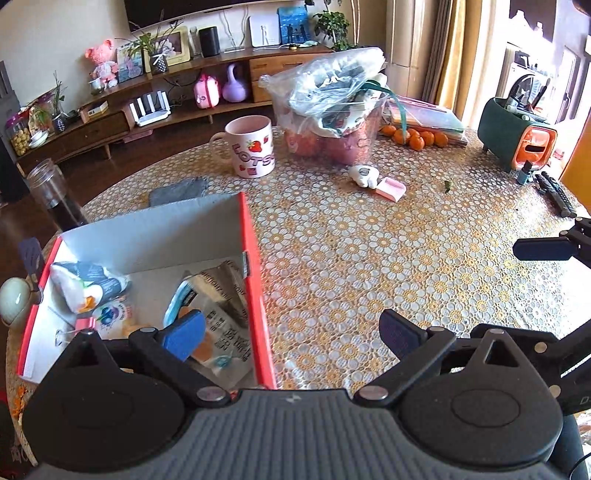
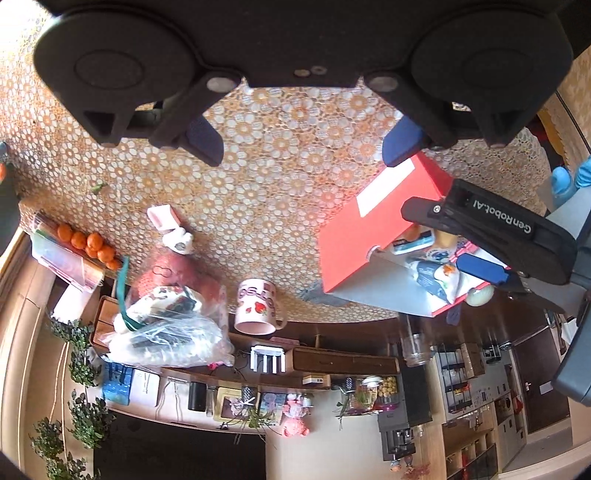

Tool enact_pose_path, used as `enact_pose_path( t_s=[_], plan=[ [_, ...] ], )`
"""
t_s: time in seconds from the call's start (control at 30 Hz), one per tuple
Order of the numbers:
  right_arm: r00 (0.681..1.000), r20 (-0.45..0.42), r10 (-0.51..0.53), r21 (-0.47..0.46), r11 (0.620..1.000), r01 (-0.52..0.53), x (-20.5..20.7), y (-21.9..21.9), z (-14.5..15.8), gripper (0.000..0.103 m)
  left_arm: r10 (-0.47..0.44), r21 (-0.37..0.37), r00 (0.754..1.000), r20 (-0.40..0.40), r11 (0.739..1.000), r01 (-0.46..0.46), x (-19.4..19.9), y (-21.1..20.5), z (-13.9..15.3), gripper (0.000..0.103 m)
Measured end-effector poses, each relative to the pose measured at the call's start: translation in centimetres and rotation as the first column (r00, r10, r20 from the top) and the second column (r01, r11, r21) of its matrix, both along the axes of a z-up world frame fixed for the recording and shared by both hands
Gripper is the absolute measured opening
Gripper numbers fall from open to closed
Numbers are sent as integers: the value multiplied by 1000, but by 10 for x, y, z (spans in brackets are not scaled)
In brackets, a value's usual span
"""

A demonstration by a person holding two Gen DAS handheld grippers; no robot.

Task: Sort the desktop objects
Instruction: 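Withdraw both open tools from the shoebox toward the tooth plush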

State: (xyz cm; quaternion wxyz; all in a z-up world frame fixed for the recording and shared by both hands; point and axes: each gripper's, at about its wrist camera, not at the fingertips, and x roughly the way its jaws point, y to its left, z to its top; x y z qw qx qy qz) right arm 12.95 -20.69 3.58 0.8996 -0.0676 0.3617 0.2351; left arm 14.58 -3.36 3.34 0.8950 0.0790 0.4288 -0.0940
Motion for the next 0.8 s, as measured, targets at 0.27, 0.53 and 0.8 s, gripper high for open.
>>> enact_pose_path(
  t_s=[0.27,0.53,0.8],
  plan=[
    [998,-7,-55,-29,998,54,27,-44,-8,93,-88,16,996,-13,996,89,42,-53,-6,101],
    [997,-5,-74,-72,995,73,66,-74,-25,93,-118,62,992,-43,991,120,102,-92,-21,101],
    [996,-19,-89,-65,994,88,112,-92,-48,93,-116,76,991,-64,990,120,157,-119,-43,101]
  ],
)
